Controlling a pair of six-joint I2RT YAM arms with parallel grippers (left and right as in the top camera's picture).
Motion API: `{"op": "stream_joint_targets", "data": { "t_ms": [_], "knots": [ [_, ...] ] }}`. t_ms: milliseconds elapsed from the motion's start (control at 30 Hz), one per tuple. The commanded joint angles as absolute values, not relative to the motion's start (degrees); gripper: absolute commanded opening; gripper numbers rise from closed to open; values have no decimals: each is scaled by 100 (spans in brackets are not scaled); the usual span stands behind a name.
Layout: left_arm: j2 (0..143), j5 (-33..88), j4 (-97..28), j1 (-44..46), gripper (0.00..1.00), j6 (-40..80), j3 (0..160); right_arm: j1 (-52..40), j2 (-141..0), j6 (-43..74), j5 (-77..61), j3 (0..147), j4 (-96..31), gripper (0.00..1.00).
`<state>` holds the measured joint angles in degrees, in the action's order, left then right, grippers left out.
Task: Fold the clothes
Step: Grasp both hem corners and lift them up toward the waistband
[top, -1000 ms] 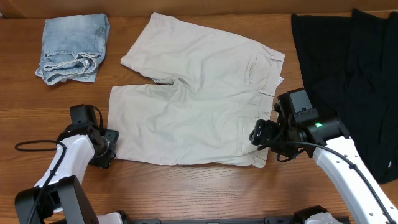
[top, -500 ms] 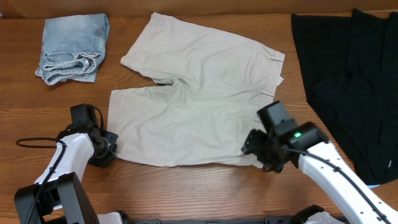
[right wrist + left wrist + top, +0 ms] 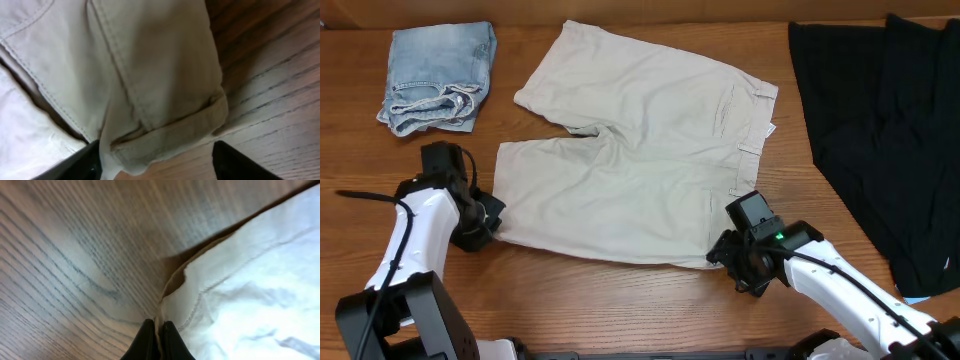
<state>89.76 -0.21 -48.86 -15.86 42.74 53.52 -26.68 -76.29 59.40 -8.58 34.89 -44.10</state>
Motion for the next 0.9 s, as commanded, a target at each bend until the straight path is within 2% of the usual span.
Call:
{"op": "stream_joint_targets", "data": {
  "t_ms": [0, 100, 167, 367, 500, 533, 600, 733, 867],
  "knots": [
    [8995, -43, -5048, -1573, 4, 4062, 5804, -2694, -7671, 6007, -158, 3433, -4423, 58],
    [8993, -47, -5231, -1573, 4, 3793, 6045, -2694, -7675, 6014, 331, 3433, -4397, 32],
    [8989, -58, -5236, -1573, 4, 3660, 6165, -2665, -7673, 6071, 576, 3437, -4397, 4],
    [8986, -64, -5791, -1573, 4, 3354, 7096, -1959, -7321, 5572, 764, 4543, -6049, 4],
    [8986, -261, -6650, -1573, 4, 3291, 8020, -1542, -6890, 4895, 744, 6143, -7402, 5],
    [8984, -471, -7188, -1573, 4, 3288, 8545, -1439, -6766, 4593, 679, 6921, -7931, 7],
    [8982, -543, -7837, -1573, 4, 3271, 9185, -1417, -6694, 4464, 593, 7583, -8473, 7],
    [8906, -908, -8729, -1573, 4, 3275, 9810, -1424, -6469, 4449, 261, 7773, -9078, 7],
    [8593, -919, -9056, -1570, 4, 3275, 9889, -1424, -6211, 4456, 110, 7760, -9544, 7]
  ]
}}
